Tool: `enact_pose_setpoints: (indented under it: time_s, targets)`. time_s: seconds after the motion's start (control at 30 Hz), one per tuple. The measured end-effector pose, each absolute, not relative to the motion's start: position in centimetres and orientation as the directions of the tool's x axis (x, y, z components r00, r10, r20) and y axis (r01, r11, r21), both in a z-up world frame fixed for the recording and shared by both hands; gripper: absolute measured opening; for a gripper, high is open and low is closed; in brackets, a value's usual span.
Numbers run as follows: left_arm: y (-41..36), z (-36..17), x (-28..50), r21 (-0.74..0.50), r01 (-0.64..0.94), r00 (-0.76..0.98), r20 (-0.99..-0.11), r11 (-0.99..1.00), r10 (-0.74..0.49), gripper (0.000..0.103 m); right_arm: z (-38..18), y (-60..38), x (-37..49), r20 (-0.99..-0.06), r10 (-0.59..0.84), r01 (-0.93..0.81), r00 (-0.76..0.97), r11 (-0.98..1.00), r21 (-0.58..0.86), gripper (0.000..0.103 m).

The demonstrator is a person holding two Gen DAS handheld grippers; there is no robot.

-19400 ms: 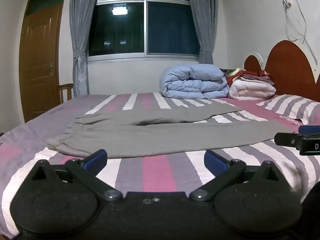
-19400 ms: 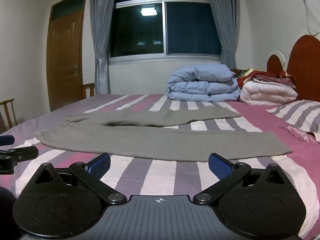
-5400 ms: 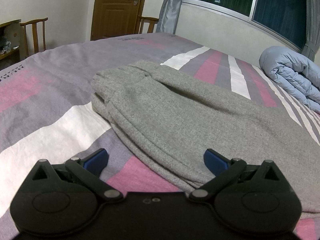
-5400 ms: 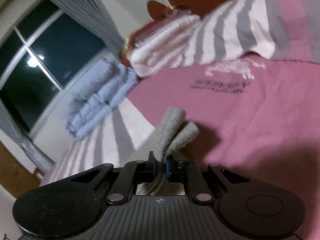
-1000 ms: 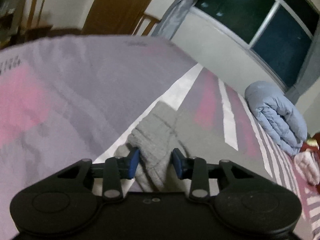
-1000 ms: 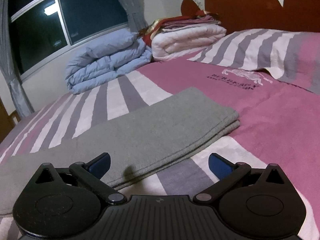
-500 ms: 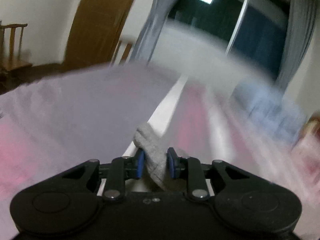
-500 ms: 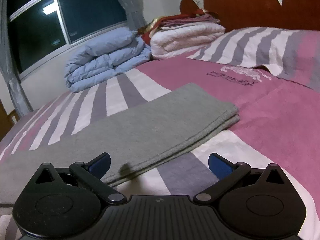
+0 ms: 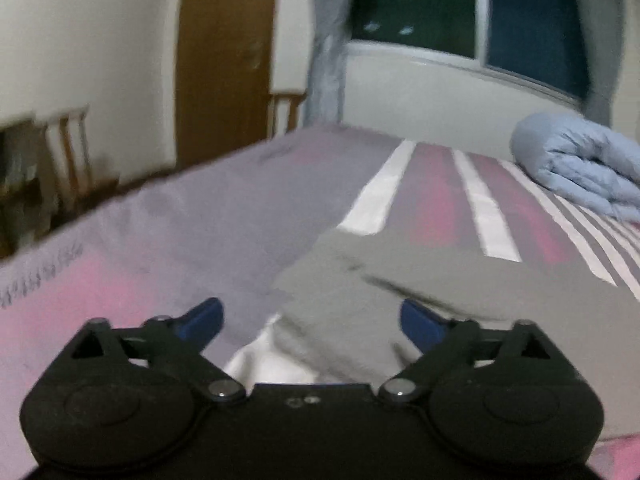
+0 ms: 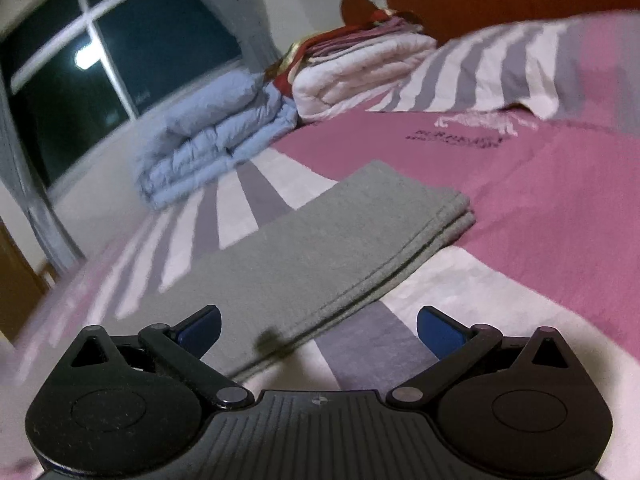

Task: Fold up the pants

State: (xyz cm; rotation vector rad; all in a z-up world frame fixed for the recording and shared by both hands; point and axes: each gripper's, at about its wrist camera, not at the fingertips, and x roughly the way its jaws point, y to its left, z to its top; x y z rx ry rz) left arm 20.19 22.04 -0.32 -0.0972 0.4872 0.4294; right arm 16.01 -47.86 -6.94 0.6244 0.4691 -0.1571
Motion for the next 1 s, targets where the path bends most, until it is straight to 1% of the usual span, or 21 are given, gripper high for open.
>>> enact_pose_setpoints:
  time_s: [0.07,0.17,0.2,0.23,0.27,0.3,0.33,0.43,0.57,0.67,0.77,0.83,0.93,0.97,1.0]
  targets:
    - [19.5,-0.9,20.9,0.049,-0.401,0.793,-0.481,0.915,0.373,0.093,-7.1,-49.1,15.6,-0.437,0.020,0.274,0.899,0.753,0.599,0.103]
    - [17.5,-3.1,21.6,0.061,-0.402,0.746,-0.557,0.913,0.366,0.093,-7.5,-51.4,15.2,-0.417,0.006,0.309,0.909,0.662,0.683,0.102]
    - [17.2,-4.0,21.2,0.060,-0.401,0.736,-0.573,0.914,0.361,0.093,-7.6,-52.2,15.1,-0.412,0.004,0.318,0.911,0.629,0.709,0.094]
    - [16.8,-4.9,20.6,0.059,-0.415,0.738,-0.562,0.908,0.374,0.093,-7.8,-53.2,15.1,-0.407,0.004,0.324,0.913,0.597,0.733,0.083]
    - [16.7,-5.3,20.0,0.050,-0.427,0.753,-0.533,0.903,0.385,0.094,-8.1,-54.1,15.2,-0.407,0.004,0.332,0.913,0.570,0.751,0.078]
    - [17.0,-5.3,19.9,0.033,-0.431,0.754,-0.537,0.902,0.379,0.097,-8.4,-55.1,15.2,-0.407,0.004,0.341,0.913,0.537,0.771,0.071]
    - [17.5,-5.4,19.8,0.010,-0.440,0.748,-0.550,0.898,0.372,0.097,-8.6,-55.9,15.3,-0.406,0.006,0.347,0.914,0.507,0.789,0.063]
    - [18.1,-5.6,19.7,-0.022,-0.438,0.750,-0.559,0.899,0.352,0.097,-8.8,-58.1,15.4,-0.390,-0.007,0.351,0.921,0.450,0.821,0.051]
    - [18.7,-5.7,19.8,-0.045,-0.436,0.754,-0.564,0.899,0.338,0.097,-9.7,-59.8,16.3,-0.403,0.008,0.371,0.915,0.371,0.851,0.048]
    - [18.8,-5.9,19.8,-0.052,-0.437,0.754,-0.566,0.898,0.334,0.097,-10.2,-60.4,17.4,-0.410,0.050,0.374,0.911,0.321,0.870,0.048]
    - [19.0,-5.9,19.8,-0.060,-0.437,0.755,-0.567,0.898,0.329,0.097,-10.7,-61.0,18.1,-0.393,0.105,0.354,0.914,0.272,0.895,0.048]
    - [19.0,-5.9,19.7,-0.065,-0.437,0.756,-0.567,0.897,0.327,0.097,-10.4,-60.9,18.6,-0.420,0.122,0.366,0.899,0.315,0.876,0.048]
    - [19.0,-6.0,19.8,-0.066,-0.438,0.756,-0.567,0.897,0.328,0.097,-9.9,-60.2,18.8,-0.435,0.154,0.355,0.887,0.375,0.856,0.048]
    - [18.9,-6.0,19.8,-0.066,-0.438,0.756,-0.567,0.896,0.328,0.097,-9.9,-59.9,19.0,-0.447,0.155,0.356,0.881,0.407,0.841,0.047]
    - [19.0,-6.0,19.8,-0.067,-0.438,0.756,-0.567,0.896,0.327,0.097,-10.1,-59.8,19.1,-0.463,0.151,0.367,0.874,0.420,0.830,0.038]
